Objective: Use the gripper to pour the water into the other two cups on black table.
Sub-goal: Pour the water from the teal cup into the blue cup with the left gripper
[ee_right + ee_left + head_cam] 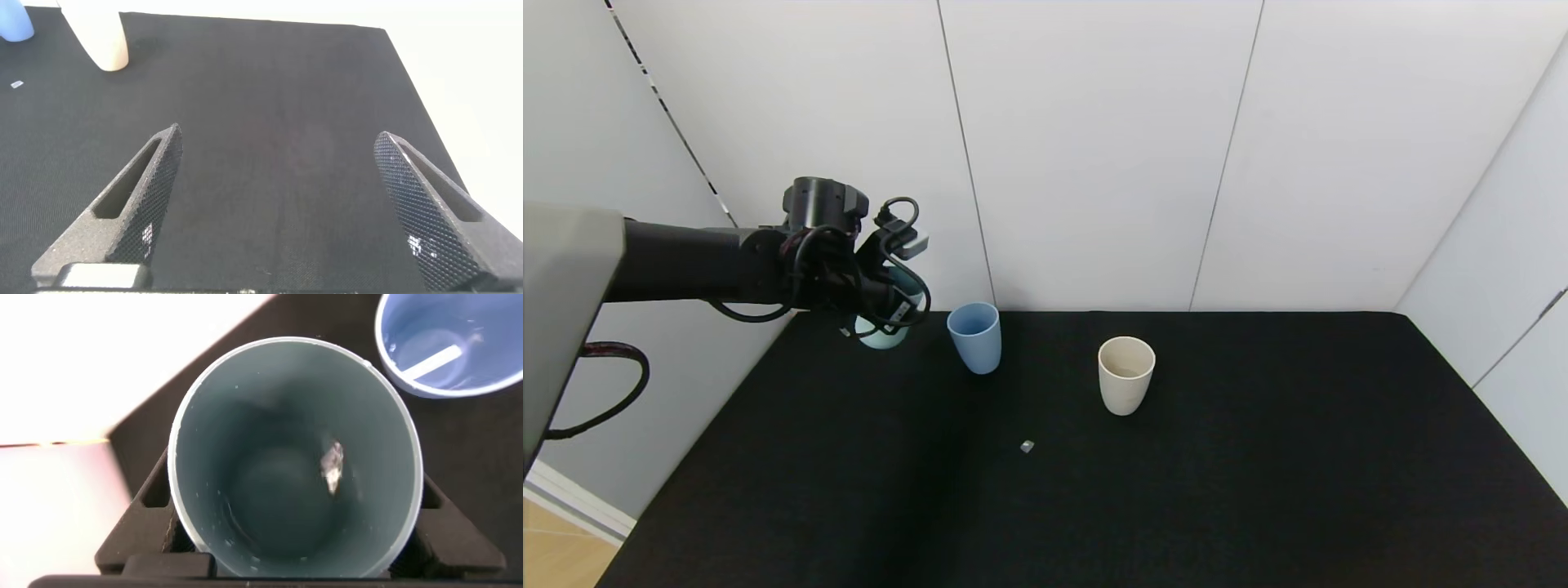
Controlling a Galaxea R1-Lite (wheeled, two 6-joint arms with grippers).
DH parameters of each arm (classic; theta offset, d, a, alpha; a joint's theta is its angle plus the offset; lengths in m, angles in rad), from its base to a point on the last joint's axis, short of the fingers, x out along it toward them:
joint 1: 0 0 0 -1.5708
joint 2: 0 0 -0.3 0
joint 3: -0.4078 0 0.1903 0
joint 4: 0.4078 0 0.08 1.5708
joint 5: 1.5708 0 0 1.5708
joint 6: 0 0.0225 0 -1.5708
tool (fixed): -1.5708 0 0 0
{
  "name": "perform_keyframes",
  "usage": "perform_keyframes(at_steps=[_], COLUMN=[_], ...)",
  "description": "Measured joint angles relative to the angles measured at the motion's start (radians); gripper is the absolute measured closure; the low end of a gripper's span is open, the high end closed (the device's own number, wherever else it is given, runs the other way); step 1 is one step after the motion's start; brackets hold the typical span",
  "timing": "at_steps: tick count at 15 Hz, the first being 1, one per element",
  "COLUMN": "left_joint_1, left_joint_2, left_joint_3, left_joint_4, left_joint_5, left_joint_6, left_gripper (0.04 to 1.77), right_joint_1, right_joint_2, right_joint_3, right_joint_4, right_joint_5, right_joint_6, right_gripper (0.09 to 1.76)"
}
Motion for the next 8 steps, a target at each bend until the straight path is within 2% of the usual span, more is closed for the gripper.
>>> perform_keyframes(at_steps=[3, 6, 8], left_joint_1=[-0.021, -0.039, -0.056], left_joint_2=[0.029, 0.048, 0.057], left_joint_3=[-0.055, -0.103, -0.13], left_joint_4=[0.027, 0.088, 0.117], left_joint_5=[0.071, 0.079, 0.106], left_joint_6=[0.04, 0.058, 0.08], left_gripper=[0.61, 0.61, 0.61], right_joint_1=[0.0, 0.0, 0.0], right_joint_2=[0.0, 0.0, 0.0], right_joint_3=[0.0, 0.0, 0.0], right_joint_4=[0.0, 0.0, 0.0], right_joint_5=[0.0, 0.0, 0.0], right_joint_6=[0.0, 0.0, 0.0], right_gripper=[0.14, 0.14, 0.14])
